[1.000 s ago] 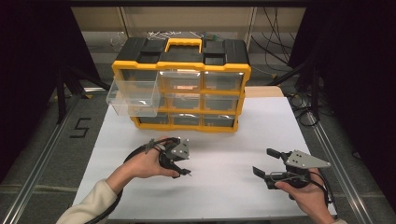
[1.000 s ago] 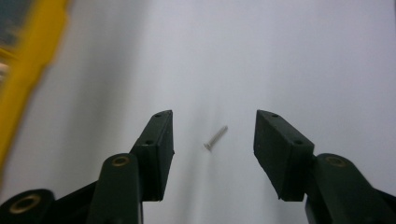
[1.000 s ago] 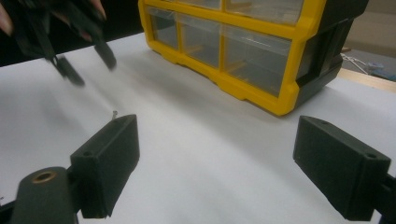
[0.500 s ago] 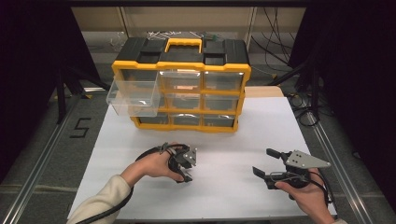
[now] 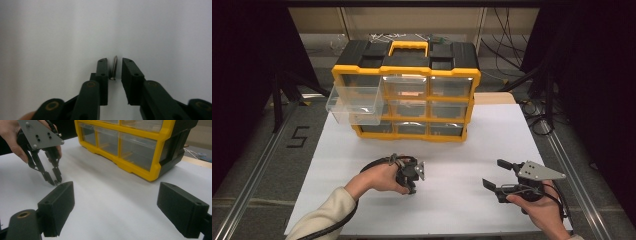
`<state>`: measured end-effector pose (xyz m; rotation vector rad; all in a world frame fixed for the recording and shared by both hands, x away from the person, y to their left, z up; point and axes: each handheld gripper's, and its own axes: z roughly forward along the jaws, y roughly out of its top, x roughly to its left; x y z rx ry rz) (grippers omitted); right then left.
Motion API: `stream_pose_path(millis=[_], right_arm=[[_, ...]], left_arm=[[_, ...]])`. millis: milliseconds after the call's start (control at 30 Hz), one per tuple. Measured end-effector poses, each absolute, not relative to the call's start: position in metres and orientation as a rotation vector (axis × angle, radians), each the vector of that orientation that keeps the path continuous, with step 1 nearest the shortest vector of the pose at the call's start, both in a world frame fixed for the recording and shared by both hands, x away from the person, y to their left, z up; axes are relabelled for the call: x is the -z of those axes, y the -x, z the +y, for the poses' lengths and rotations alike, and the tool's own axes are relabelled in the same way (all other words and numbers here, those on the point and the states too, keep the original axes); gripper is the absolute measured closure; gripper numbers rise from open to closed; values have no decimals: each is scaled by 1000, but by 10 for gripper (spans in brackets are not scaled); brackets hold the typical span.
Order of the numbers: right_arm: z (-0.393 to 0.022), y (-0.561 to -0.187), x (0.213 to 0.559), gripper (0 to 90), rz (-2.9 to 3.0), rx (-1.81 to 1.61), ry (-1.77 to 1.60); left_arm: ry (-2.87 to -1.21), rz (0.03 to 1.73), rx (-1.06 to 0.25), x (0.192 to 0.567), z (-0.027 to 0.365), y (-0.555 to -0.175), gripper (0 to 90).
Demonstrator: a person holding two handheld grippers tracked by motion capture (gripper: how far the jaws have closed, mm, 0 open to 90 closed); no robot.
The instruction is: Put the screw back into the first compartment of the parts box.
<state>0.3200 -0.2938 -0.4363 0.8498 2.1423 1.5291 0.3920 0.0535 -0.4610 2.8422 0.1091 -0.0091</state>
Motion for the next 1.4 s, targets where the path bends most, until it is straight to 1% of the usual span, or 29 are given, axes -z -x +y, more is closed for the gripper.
stream_pose_path(millis=[100,133,333,433,467,500,600,667,767,800,900,1000,1133,1333,1367,1400], right_arm=[[-294,-320,436,154,2148,-1532,-856],[-294,-321,437,154,2132,-1522,-830],[-294,-319,436,154,2156,-1515,-860],[-295,-321,436,154,2128,-1522,-831],[-297,-319,434,154,2164,-1477,-852],[-295,-321,436,154,2129,-1523,-831],[-296,-321,436,154,2140,-1503,-843],[-295,-321,436,154,2126,-1518,-831],[-295,-321,435,154,2131,-1502,-835],[-295,-321,436,154,2127,-1513,-834],[-294,-321,436,154,2126,-1519,-833],[-295,-321,435,154,2130,-1503,-835],[-295,-321,435,154,2129,-1502,-835],[-294,-321,436,154,2123,-1518,-834],[-294,-321,436,154,2125,-1515,-835],[-295,-321,436,154,2131,-1503,-839]], left_arm=[[-2881,103,8,460,50,-389,835],[-2891,106,1,460,49,-389,841],[-2926,114,-17,459,44,-386,852],[-2887,142,-9,458,48,-386,854],[-2863,160,-8,457,50,-386,855],[-2862,133,-22,453,53,-387,855],[-2777,165,-21,443,60,-385,856],[-2657,221,-40,433,66,-380,856],[-2489,282,-86,412,78,-375,855],[-2442,274,-117,402,84,-374,856],[-2324,322,-164,381,96,-369,856],[-2223,361,-237,360,110,-366,856],[-2143,391,-296,340,124,-363,856],[-2073,417,-343,310,141,-360,855],[-2078,357,-408,302,145,-363,855],[-2078,312,-438,295,148,-366,856]])
